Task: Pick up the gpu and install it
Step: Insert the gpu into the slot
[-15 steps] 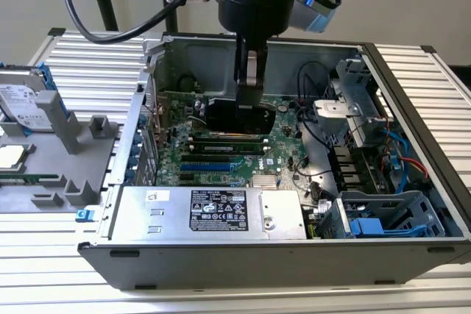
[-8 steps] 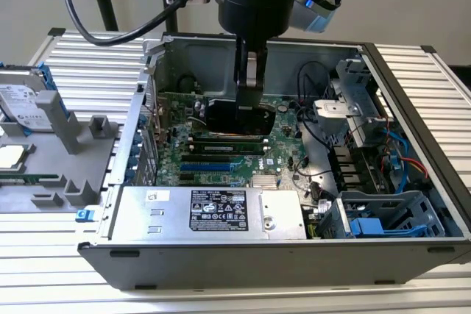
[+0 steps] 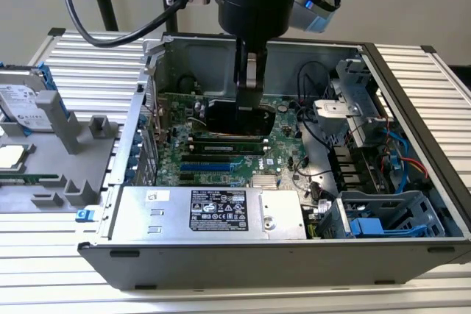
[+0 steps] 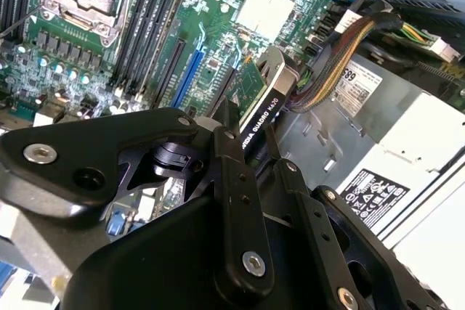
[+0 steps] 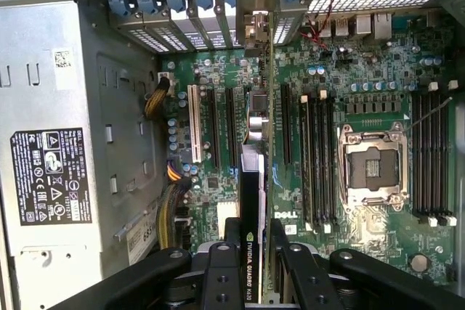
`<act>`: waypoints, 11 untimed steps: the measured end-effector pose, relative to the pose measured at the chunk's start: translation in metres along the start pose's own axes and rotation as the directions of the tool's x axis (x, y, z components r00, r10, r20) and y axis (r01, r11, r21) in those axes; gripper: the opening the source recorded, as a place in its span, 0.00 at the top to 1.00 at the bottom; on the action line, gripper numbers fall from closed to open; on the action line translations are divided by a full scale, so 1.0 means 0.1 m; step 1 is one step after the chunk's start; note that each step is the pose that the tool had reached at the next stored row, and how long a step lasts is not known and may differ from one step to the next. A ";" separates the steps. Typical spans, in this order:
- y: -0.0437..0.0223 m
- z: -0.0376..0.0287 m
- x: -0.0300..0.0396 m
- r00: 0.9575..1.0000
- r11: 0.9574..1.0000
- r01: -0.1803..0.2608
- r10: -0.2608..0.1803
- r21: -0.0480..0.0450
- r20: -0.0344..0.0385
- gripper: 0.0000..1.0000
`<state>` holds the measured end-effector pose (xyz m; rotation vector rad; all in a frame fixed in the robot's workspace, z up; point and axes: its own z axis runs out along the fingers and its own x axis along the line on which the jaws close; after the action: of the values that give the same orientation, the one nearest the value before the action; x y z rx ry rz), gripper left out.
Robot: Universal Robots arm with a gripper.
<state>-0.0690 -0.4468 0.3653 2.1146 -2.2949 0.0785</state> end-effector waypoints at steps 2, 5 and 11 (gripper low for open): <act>0.000 0.005 0.000 1.000 1.000 0.000 0.000 0.000 0.000 1.00; 0.000 0.014 -0.001 1.000 1.000 0.000 0.000 0.000 0.000 1.00; 0.001 0.031 -0.001 1.000 1.000 0.000 0.000 0.000 0.000 1.00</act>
<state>-0.0690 -0.4468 0.3621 2.1144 -2.2946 0.0789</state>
